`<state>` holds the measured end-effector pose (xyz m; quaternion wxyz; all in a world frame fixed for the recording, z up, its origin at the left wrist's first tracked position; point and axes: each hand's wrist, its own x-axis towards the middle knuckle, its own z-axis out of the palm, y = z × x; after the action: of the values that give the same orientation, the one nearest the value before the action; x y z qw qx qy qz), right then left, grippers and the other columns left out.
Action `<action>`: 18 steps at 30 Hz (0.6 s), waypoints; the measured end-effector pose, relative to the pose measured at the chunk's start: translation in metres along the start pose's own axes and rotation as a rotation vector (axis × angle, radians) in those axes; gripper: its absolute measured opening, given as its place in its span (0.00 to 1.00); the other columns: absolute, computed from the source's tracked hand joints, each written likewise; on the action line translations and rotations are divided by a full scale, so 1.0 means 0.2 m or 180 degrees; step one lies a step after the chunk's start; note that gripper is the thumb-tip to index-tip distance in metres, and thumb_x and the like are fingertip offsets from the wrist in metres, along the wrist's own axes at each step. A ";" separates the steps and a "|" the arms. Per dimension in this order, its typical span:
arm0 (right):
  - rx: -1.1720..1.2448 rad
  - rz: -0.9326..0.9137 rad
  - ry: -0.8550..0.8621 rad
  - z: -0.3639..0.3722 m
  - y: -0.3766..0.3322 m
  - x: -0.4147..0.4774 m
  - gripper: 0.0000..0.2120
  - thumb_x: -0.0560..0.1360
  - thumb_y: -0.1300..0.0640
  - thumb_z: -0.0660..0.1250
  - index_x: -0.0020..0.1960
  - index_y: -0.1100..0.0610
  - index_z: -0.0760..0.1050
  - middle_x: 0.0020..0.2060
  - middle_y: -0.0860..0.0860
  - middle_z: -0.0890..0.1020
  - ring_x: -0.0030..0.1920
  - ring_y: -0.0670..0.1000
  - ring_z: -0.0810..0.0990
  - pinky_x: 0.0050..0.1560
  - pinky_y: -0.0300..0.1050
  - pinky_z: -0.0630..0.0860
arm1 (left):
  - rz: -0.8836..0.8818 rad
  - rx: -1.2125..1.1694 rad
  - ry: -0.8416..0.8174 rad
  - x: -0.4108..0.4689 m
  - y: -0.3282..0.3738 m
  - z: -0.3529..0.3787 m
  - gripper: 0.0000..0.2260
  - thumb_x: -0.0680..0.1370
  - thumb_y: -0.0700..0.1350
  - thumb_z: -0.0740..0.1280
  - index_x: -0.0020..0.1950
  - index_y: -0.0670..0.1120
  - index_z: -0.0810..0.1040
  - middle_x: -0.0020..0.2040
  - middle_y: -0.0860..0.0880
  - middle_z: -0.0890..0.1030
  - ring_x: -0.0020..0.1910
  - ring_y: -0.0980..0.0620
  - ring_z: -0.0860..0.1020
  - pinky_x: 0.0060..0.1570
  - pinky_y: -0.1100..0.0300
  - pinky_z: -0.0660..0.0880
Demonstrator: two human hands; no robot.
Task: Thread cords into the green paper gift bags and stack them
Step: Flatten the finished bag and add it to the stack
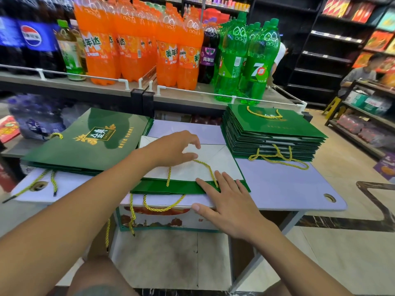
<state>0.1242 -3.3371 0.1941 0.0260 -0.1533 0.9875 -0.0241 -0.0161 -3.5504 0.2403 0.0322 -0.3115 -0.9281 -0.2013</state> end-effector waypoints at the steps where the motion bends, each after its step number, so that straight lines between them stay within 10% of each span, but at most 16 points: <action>1: -0.0005 -0.0014 0.0022 -0.01 0.00 -0.01 0.35 0.77 0.23 0.40 0.81 0.32 0.39 0.84 0.53 0.44 0.83 0.54 0.40 0.81 0.57 0.41 | 0.0007 0.0099 0.0084 -0.07 0.01 -0.02 0.09 0.81 0.57 0.67 0.61 0.60 0.75 0.63 0.58 0.75 0.61 0.56 0.74 0.60 0.54 0.73; 11: -0.0385 -0.0331 0.0539 -0.04 0.10 -0.12 0.27 0.80 0.36 0.57 0.78 0.36 0.61 0.76 0.47 0.70 0.75 0.53 0.67 0.68 0.54 0.70 | 0.0205 0.0364 -0.0270 -0.63 0.01 -0.08 0.15 0.78 0.70 0.60 0.60 0.67 0.74 0.69 0.66 0.72 0.68 0.69 0.66 0.70 0.63 0.66; 14: -0.0505 -0.0481 0.0726 -0.09 0.12 -0.13 0.25 0.81 0.37 0.50 0.75 0.38 0.68 0.71 0.45 0.76 0.69 0.52 0.76 0.57 0.53 0.80 | 0.0280 0.0401 -0.0306 -0.70 0.01 -0.10 0.28 0.73 0.76 0.60 0.69 0.66 0.73 0.73 0.68 0.67 0.70 0.73 0.61 0.68 0.76 0.54; 18: -0.0410 -0.0707 0.1221 -0.24 0.12 -0.14 0.23 0.82 0.41 0.47 0.73 0.39 0.70 0.63 0.42 0.81 0.63 0.51 0.80 0.46 0.53 0.82 | -0.0074 -0.0304 0.0095 -0.69 -0.03 -0.15 0.33 0.72 0.79 0.58 0.72 0.65 0.71 0.73 0.70 0.68 0.74 0.70 0.61 0.72 0.69 0.57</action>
<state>0.1403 -3.3043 0.2424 -0.1749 -0.2550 0.9510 0.0075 0.0892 -3.6453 0.2396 0.0287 -0.2988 -0.9204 -0.2503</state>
